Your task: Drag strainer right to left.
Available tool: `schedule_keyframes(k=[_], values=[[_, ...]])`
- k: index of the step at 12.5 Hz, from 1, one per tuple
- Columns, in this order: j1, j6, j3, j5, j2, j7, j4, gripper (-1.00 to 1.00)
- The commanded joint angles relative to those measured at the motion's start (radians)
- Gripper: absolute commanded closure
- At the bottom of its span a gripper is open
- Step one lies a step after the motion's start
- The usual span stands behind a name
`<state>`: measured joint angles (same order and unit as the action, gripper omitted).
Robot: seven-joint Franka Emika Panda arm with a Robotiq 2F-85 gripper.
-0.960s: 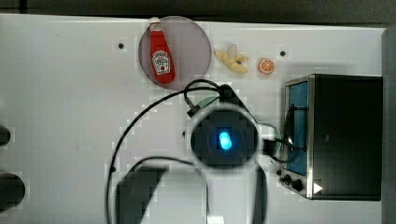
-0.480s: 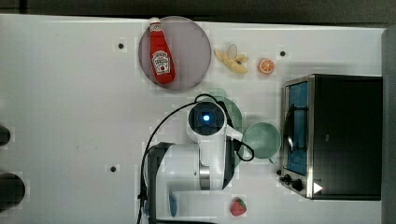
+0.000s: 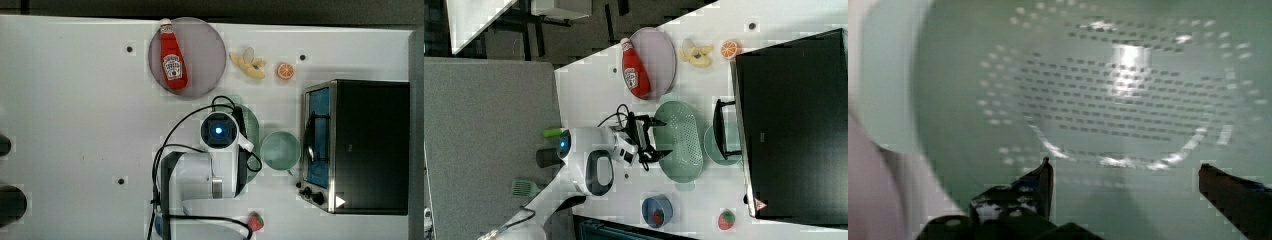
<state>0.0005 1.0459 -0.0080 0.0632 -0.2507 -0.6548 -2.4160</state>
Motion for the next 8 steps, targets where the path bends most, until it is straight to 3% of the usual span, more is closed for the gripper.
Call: schedule_keyframes(k=[1, 8], values=[[0.005, 0.055, 0.027, -0.014, -0.079, -0.106, -0.009, -1.00], [0.062, 0.078, 0.068, -0.019, -0.103, -0.215, -0.022, -1.00]])
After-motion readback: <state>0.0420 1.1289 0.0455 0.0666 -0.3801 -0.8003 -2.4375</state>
